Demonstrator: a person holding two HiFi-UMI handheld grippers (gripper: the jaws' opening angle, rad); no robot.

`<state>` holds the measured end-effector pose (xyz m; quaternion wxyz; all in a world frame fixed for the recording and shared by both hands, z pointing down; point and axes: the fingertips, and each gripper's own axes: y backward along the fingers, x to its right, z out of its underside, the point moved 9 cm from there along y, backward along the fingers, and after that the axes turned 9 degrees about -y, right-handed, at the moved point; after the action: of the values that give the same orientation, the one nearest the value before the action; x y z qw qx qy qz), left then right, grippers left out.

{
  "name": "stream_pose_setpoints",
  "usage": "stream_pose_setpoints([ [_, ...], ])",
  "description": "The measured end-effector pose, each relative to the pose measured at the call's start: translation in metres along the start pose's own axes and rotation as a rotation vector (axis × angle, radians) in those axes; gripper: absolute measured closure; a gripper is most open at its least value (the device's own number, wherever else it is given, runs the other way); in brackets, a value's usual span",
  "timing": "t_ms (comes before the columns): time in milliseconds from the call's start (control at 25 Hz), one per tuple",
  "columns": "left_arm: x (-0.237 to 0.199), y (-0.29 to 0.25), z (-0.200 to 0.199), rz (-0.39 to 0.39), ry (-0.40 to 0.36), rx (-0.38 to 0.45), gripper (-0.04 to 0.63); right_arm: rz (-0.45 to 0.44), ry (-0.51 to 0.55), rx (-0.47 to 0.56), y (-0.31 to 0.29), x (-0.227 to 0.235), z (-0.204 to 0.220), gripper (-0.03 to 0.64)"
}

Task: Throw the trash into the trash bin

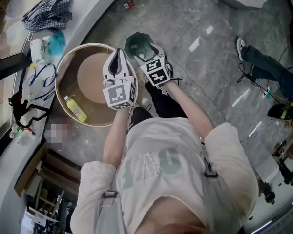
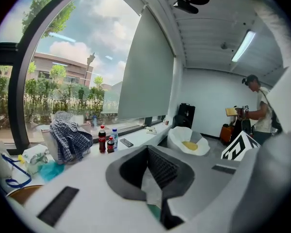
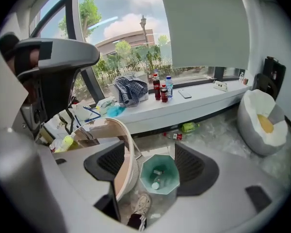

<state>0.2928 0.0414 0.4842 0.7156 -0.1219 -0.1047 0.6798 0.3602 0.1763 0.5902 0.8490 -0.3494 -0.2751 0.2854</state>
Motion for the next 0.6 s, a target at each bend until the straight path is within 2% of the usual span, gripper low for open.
stream_pose_setpoints([
  [160, 0.001, 0.015, -0.004, -0.005, -0.004, 0.009, 0.584, -0.008, -0.031, 0.036, 0.01, -0.008, -0.007, 0.305],
  [360, 0.0, 0.036, -0.024, -0.036, -0.013, 0.061, 0.584, -0.051, -0.021, 0.129, 0.033, -0.027, -0.046, 0.305],
  [600, -0.011, 0.057, -0.058, -0.087, -0.02, 0.156, 0.584, -0.09, 0.035, 0.304, 0.067, -0.061, -0.104, 0.305],
])
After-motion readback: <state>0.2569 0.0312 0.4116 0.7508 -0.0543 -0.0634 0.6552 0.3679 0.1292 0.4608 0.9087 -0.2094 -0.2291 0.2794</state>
